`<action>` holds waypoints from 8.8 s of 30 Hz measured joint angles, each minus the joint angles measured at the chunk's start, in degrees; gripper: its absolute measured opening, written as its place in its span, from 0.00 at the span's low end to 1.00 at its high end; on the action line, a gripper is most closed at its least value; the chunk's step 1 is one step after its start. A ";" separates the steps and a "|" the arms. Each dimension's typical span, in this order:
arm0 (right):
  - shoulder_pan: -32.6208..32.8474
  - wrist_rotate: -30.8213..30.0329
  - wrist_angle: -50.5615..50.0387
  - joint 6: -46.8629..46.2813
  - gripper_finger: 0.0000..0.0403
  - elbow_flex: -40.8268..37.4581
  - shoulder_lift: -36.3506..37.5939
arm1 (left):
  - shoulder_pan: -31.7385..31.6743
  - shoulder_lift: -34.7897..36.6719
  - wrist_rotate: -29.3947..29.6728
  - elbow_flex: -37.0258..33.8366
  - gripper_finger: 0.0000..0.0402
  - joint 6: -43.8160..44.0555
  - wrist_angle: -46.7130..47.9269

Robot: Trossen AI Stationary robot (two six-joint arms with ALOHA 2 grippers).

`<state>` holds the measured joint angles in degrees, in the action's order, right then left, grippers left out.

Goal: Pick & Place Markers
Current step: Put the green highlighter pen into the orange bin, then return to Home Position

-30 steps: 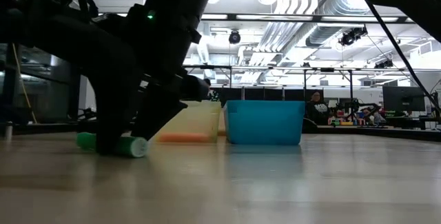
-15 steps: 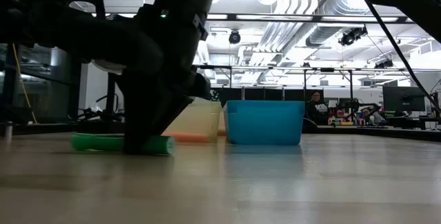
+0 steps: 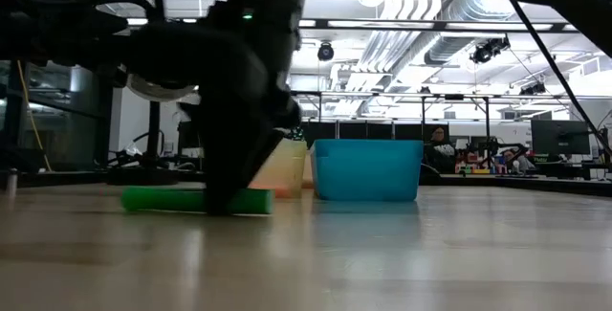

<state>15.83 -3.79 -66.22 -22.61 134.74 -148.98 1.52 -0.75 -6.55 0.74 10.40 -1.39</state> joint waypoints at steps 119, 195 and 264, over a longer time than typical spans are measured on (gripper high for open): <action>-47.06 15.31 21.07 39.56 0.14 -32.48 24.43 | 0.00 0.00 0.24 0.01 0.42 0.00 0.00; -22.34 17.07 89.90 24.17 0.18 -105.51 84.44 | 0.00 -0.02 0.11 0.01 0.42 0.00 0.00; -14.49 -6.36 74.10 2.07 0.18 -134.21 140.43 | 0.00 0.00 0.12 0.01 0.42 0.01 0.00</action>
<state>1.34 -10.15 7.88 -20.53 0.54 -8.56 1.52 -0.75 -6.42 0.75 10.41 -1.39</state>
